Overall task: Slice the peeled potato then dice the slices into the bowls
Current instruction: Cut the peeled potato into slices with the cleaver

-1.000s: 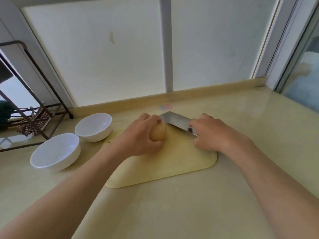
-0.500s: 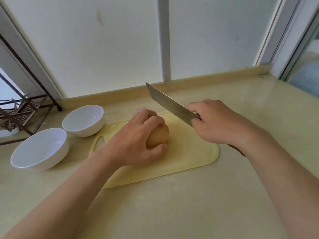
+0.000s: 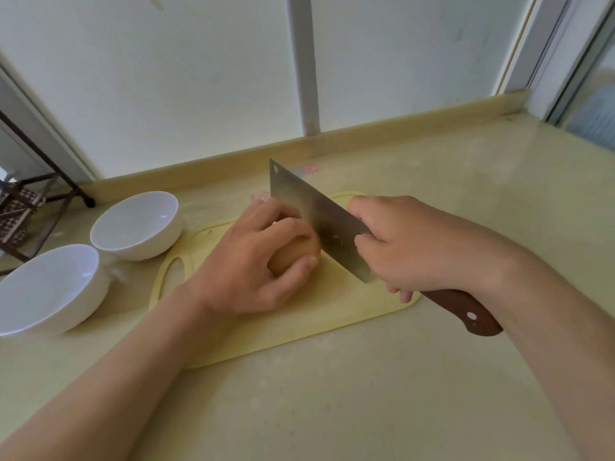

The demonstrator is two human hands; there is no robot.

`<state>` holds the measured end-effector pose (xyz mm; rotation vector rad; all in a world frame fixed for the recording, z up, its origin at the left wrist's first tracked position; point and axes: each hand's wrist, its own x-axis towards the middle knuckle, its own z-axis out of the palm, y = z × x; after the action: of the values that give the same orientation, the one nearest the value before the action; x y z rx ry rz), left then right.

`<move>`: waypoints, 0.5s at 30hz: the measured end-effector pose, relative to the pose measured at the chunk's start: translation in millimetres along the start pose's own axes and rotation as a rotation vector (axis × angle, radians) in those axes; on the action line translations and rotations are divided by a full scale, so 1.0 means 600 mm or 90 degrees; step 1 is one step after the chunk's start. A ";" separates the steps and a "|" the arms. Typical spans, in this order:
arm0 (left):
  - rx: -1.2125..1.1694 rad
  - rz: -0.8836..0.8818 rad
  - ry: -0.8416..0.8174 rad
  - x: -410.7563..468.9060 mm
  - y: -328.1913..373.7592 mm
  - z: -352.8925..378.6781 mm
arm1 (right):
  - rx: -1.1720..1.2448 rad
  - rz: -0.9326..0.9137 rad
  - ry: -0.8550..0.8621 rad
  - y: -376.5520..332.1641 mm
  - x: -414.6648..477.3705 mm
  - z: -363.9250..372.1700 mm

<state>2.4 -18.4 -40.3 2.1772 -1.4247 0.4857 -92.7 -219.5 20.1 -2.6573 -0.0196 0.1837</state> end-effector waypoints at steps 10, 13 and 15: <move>0.019 -0.025 -0.005 0.008 0.006 0.009 | -0.051 0.009 -0.040 -0.016 0.010 -0.003; 0.038 -0.022 0.010 0.009 0.013 0.011 | -0.063 0.019 -0.038 -0.023 0.009 -0.012; 0.055 -0.018 0.015 0.010 0.016 0.013 | -0.080 0.020 -0.034 -0.029 0.009 -0.025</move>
<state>-4.0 -30.3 -41.4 2.2483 -1.3829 0.5695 -85.1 -210.6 40.8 -2.7783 -0.0066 0.2718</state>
